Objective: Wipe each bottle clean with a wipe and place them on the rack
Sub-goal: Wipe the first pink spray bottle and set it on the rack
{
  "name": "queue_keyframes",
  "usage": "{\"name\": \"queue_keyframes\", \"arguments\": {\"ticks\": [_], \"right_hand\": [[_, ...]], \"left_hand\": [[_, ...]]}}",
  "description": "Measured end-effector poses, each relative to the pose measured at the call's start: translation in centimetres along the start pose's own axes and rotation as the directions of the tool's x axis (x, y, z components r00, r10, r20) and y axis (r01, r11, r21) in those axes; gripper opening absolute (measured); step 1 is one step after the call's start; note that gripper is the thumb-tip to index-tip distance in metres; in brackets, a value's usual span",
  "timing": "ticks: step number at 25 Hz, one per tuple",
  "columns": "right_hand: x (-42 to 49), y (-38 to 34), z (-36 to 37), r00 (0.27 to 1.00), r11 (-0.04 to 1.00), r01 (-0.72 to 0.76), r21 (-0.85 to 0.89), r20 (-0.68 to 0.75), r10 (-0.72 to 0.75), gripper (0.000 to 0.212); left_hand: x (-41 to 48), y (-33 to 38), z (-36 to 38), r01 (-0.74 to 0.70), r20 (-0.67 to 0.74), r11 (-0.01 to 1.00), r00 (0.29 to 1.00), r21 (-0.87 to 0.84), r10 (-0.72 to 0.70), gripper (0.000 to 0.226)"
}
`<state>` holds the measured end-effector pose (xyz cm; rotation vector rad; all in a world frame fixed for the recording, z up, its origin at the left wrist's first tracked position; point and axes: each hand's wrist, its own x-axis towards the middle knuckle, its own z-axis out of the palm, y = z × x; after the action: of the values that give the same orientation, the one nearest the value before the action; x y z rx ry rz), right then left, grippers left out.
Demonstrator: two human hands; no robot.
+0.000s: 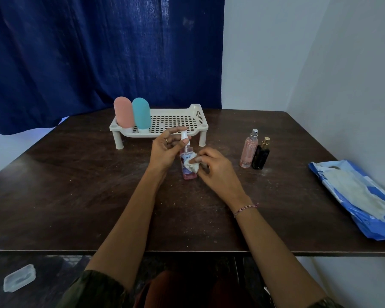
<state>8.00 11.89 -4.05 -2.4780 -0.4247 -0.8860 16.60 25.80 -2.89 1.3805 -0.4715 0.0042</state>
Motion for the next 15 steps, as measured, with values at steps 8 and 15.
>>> {"name": "queue_keyframes", "arguments": {"ticks": [8, 15], "right_hand": [[-0.25, -0.06, -0.14, 0.988, 0.995, -0.021, 0.099, 0.156, 0.005, 0.013], [-0.15, 0.21, -0.13, 0.986, 0.980, -0.129, 0.150, 0.127, 0.110, 0.014]], "left_hand": [[0.17, -0.38, -0.29, 0.047, -0.123, 0.998, 0.992, 0.039, -0.042, 0.035], [0.28, -0.64, -0.33, 0.097, -0.190, 0.995, 0.978, 0.030, -0.089, 0.034]]}}
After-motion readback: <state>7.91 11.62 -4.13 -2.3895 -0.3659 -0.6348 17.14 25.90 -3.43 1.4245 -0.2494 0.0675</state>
